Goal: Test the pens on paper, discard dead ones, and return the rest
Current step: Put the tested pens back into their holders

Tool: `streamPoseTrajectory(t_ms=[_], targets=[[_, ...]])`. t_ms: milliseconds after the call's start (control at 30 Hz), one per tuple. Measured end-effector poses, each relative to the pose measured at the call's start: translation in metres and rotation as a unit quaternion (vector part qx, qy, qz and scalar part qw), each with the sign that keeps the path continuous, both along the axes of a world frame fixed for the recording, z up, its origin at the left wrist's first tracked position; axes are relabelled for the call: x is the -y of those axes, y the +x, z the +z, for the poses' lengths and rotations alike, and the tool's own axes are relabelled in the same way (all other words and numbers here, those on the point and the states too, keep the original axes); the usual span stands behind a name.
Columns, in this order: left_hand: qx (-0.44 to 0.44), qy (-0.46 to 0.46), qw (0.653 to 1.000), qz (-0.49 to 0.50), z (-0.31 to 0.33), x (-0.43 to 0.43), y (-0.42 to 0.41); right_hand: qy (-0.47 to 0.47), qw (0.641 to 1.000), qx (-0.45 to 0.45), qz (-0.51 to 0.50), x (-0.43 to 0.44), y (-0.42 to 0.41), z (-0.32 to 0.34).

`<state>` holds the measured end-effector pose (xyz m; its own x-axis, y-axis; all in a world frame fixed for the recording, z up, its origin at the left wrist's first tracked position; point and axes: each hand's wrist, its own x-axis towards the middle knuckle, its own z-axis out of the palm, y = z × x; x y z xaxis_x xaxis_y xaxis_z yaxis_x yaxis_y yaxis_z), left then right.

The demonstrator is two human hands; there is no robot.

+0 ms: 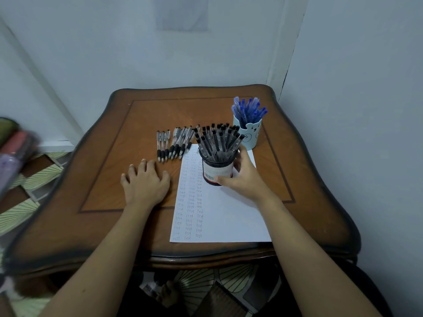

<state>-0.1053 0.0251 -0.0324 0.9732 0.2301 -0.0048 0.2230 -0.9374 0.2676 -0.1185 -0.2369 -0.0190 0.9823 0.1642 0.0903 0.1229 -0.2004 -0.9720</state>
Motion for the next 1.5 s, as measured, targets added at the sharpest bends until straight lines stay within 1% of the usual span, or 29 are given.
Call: streamPoseTrajectory(t_ms=[100, 267, 400, 533, 633, 733, 833, 933, 1000, 1167, 1333, 1433, 1500], targets=[[0.004, 0.006, 1.000, -0.002, 0.000, 0.000, -0.001, 0.024, 0.999, 0.012, -0.028, -0.005, 0.005, -0.004], [0.010, 0.006, 1.000, 0.002, 0.000, 0.001, -0.002, 0.022, 0.995, 0.034, -0.091, -0.015, 0.008, -0.004], [0.013, 0.004, 1.000, 0.001, 0.000, 0.001, -0.003, 0.032, 0.984, 0.080, -0.159, -0.034, 0.008, -0.003], [0.016, 0.002, 1.000, 0.001, 0.000, 0.000, -0.003, 0.002, 0.967, 0.106, -0.233, -0.054, 0.011, -0.003], [0.014, 0.000, 1.000, 0.000, 0.000, 0.000, -0.003, -0.047, 0.961, 0.116, -0.246, -0.063, 0.013, -0.004], [0.012, 0.000, 1.000, 0.001, 0.000, 0.000, -0.003, -0.077, 0.958, 0.106, -0.254, -0.067, 0.015, -0.003], [0.014, -0.003, 1.000, 0.002, 0.001, 0.000, -0.004, -0.080, 0.964, 0.093, -0.236, -0.065, 0.015, -0.004], [0.015, -0.004, 1.000, 0.001, 0.001, 0.000, -0.005, -0.031, 0.980, 0.077, -0.178, -0.056, 0.011, -0.005], [0.014, -0.005, 1.000, 0.001, 0.001, 0.000, -0.005, -0.020, 0.987, 0.064, -0.144, -0.049, 0.008, -0.003], [0.008, -0.012, 1.000, 0.003, 0.001, 0.000, -0.003, -0.016, 0.990, 0.060, -0.128, -0.037, 0.005, -0.002], [0.005, -0.064, 0.998, 0.030, 0.006, -0.001, 0.004, -0.030, 0.995, 0.045, -0.082, -0.026, 0.006, -0.003], [0.035, -0.109, 0.990, 0.088, 0.014, 0.003, 0.015, -0.044, 0.997, 0.034, -0.053, -0.019, 0.006, -0.005], [0.051, -0.127, 0.985, 0.101, 0.019, 0.007, 0.027, -0.051, 0.997, 0.027, -0.044, -0.015, 0.006, -0.007]])
